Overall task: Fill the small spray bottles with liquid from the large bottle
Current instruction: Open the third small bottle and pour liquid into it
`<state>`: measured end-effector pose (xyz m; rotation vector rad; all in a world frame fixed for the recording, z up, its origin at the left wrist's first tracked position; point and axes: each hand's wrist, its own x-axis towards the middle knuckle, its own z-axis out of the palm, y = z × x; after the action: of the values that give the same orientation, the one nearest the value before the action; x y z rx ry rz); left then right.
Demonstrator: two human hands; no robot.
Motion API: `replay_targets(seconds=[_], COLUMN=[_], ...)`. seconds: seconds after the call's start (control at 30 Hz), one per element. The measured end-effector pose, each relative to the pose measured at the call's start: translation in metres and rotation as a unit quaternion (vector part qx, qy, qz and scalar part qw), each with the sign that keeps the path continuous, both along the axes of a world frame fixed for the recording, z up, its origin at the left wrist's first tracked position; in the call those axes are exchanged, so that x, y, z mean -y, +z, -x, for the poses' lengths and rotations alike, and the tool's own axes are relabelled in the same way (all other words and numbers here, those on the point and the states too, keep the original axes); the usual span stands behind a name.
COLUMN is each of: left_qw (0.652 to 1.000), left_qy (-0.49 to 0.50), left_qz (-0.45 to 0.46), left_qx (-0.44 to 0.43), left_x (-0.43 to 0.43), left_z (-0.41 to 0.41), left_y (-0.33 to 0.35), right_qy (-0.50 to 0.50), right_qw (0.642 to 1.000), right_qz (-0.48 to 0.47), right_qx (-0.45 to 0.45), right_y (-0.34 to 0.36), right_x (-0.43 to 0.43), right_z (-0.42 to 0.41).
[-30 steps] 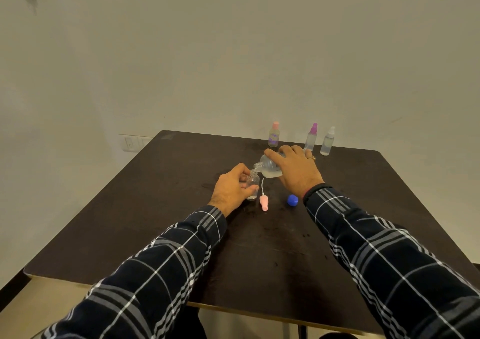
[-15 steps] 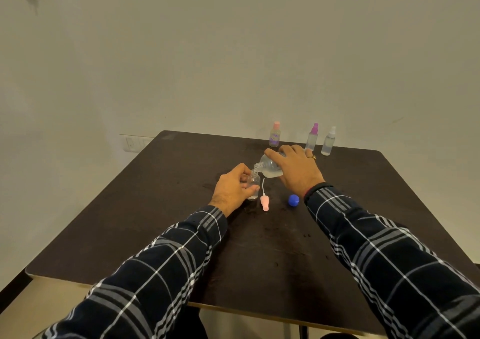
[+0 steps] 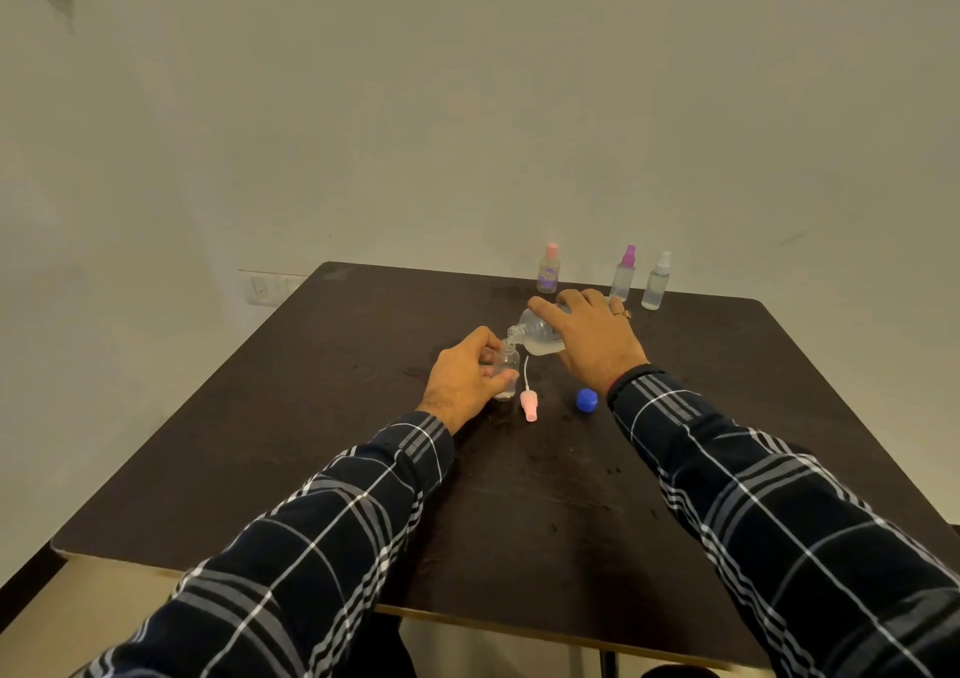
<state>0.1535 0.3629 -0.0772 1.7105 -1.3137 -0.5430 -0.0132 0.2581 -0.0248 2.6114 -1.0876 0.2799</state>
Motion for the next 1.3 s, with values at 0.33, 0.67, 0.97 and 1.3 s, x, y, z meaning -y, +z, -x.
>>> replay_targets(seconds=[0.33,0.67,0.97,1.3], left_qw=[1.0,1.0,1.0,1.0], left_qy=[-0.001,0.004,0.005,0.004], left_qz=[-0.002,0.005,0.004,0.01], left_qx=[0.006,0.015,0.017,0.013], left_x=[0.0024,0.001,0.0037,0.0049], left_z=[-0.0017,-0.001,-0.0017,-0.0034], left_y=[-0.0015,-0.002,-0.004,-0.007], right_qy=[0.002,0.002,0.005,0.001], right_qw=[1.0,1.0,1.0,1.0], right_qz=[-0.001,0.004,0.007,0.006], right_qx=[0.001,0.001,0.003,-0.003], right_y=[0.0006,-0.0002,-0.0004,0.0007], right_x=[0.0004,-0.0002,0.0005,0.001], right_z=[-0.0006,-0.0005,0.0007,-0.0011])
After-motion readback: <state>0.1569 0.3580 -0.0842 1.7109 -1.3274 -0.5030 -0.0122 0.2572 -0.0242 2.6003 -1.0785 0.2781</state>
